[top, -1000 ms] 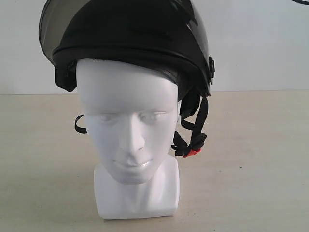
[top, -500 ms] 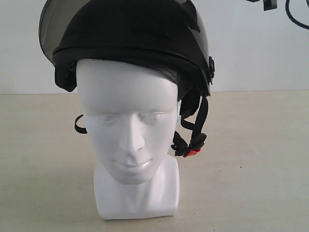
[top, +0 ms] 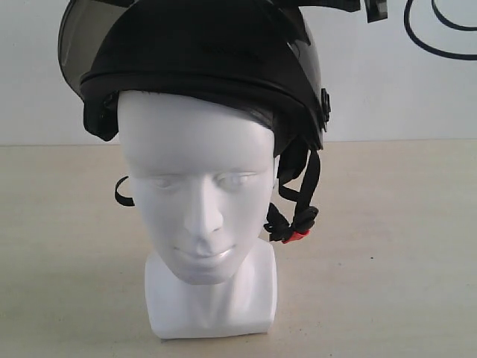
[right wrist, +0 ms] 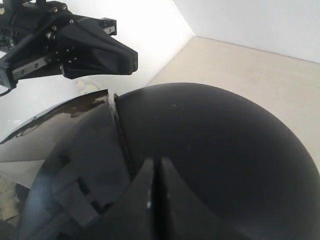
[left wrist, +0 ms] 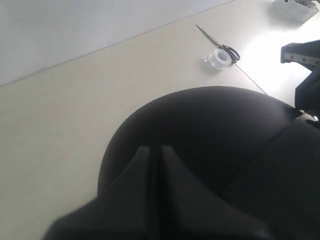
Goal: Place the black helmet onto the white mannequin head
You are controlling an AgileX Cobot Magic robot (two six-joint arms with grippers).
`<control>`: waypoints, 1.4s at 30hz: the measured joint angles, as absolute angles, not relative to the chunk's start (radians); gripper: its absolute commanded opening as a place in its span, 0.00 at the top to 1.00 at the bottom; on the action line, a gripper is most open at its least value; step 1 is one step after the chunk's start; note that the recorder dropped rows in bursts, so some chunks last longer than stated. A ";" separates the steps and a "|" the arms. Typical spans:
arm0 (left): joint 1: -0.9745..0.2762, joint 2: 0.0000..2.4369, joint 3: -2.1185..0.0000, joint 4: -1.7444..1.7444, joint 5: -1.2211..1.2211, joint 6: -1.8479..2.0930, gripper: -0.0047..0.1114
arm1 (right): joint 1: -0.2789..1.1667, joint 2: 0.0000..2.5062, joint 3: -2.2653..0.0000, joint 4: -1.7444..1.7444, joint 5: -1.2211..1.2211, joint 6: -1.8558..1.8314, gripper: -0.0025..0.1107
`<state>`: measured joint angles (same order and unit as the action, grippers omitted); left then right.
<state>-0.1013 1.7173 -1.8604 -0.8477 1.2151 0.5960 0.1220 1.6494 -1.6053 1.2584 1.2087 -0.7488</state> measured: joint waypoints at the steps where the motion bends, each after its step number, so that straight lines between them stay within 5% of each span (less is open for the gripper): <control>1: -0.104 1.717 -1.860 -0.848 1.215 0.596 0.92 | 0.122 1.649 -1.605 1.258 1.209 -0.746 0.98; 26: -0.163 1.717 -1.860 -0.806 1.216 0.584 0.92 | 0.149 1.605 -1.605 1.248 1.186 -0.713 0.98; 42: -0.041 1.725 -1.810 -0.746 1.220 0.693 0.92 | 0.140 1.605 -1.605 1.157 1.126 -0.741 0.98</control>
<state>-0.0409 1.7249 -1.8099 -0.7462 1.2198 0.6927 0.1404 1.6051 -1.6053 1.1572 1.1259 -0.7406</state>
